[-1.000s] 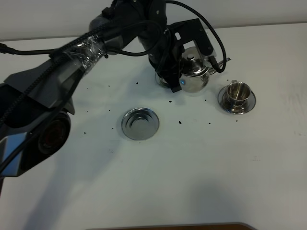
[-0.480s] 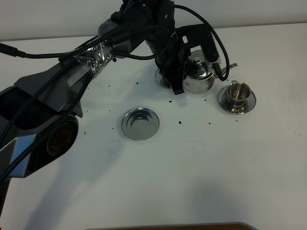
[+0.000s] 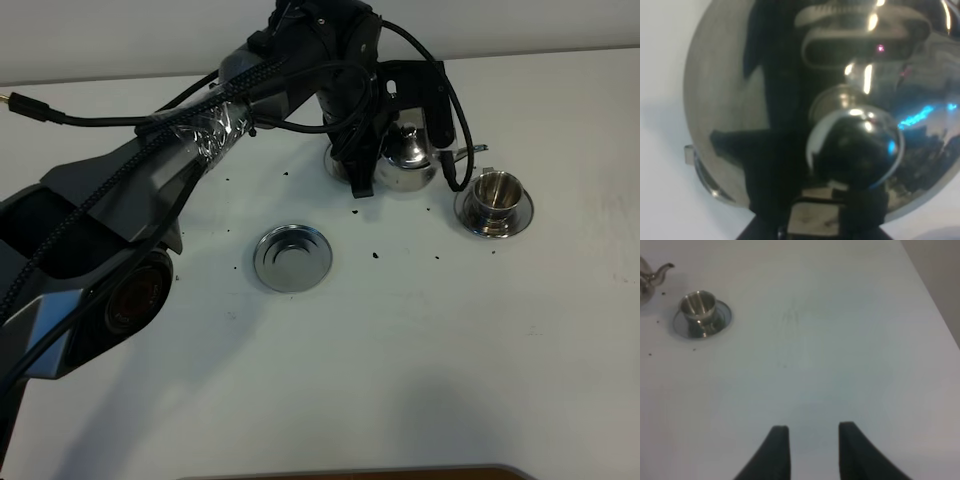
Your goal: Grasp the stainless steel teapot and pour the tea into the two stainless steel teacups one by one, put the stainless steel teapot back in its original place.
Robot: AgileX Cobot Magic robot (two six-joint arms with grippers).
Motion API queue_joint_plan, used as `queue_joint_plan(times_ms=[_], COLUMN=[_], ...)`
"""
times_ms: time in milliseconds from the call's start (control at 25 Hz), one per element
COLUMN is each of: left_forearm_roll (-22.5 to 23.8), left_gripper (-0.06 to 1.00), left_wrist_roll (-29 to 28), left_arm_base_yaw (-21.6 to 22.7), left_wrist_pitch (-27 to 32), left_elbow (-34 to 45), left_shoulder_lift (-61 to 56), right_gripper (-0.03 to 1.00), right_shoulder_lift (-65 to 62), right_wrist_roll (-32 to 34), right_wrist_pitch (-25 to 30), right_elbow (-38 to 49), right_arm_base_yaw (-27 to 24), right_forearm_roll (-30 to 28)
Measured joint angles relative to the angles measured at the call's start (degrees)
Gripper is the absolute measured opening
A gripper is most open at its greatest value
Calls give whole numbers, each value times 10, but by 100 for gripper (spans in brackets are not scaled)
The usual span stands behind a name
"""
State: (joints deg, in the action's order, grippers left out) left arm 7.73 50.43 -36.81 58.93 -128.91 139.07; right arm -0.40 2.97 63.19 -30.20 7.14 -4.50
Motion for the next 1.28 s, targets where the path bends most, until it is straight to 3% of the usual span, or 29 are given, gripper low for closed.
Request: queue_joint_plan(times_ms=[240, 1280], left_forearm_roll=[18, 145], left_gripper=[25, 25], left_wrist_roll=[22, 24], left_arm_base_yaw=[-10, -47], left_wrist_pitch=[-5, -44], left_elbow=[0, 0], left_shoulder_lift=[10, 13], right_gripper=[24, 24], right_shoulder_lift=[0, 0], right_wrist_roll=[0, 0], right_wrist_pitch=[0, 0], right_elbow=[0, 0], right_arm_base_yaw=[0, 0], right_forearm_roll=[0, 0])
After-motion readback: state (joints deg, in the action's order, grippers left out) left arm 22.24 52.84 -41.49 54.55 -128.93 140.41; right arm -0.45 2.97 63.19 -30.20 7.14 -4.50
